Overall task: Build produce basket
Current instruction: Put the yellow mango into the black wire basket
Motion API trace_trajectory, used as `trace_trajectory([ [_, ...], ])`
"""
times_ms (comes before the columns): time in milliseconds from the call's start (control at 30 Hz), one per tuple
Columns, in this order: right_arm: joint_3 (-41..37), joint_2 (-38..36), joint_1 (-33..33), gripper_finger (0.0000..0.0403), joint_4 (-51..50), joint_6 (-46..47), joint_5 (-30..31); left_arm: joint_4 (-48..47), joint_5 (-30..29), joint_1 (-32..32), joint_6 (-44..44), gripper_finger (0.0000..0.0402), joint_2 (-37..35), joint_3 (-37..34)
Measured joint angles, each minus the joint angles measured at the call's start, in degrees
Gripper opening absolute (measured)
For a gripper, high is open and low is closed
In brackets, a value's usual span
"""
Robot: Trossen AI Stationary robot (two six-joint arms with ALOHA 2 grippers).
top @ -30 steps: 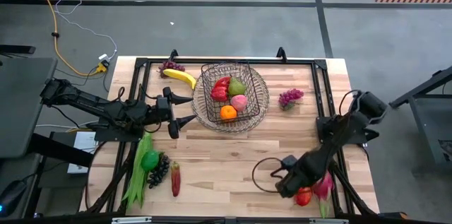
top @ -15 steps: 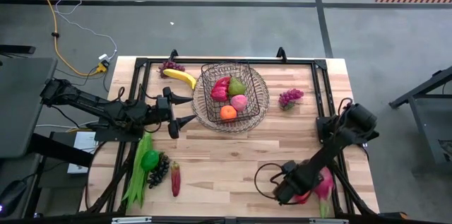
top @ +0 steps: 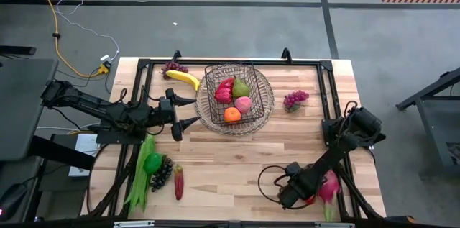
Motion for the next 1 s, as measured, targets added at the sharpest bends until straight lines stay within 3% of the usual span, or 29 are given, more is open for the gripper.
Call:
trace_trajectory([
  [333,2.06,0.0,-3.92,0.0248,-0.56,-10.84,0.43,0.0,0.0,0.01,0.0,0.0323,-0.01,0.0],
  [433,4.89,0.0,-5.93,0.0238,-1.58,-19.15,4.29,-0.02,0.0,0.0,0.0,0.0323,0.01,0.0],
  [633,10.65,-0.02,-12.03,0.024,3.96,-48.5,9.13,-0.02,0.0,0.02,0.02,0.0323,-0.01,0.0],
  [800,10.31,-0.02,-19.54,0.0248,19.24,-76.01,6.04,0.0,0.0,0.02,0.02,0.0323,0.01,0.0],
  [1000,9.73,-0.02,-29.23,0.0246,39.77,-98.83,4.62,0.0,0.01,0.0,0.02,0.0323,0.01,0.0],
])
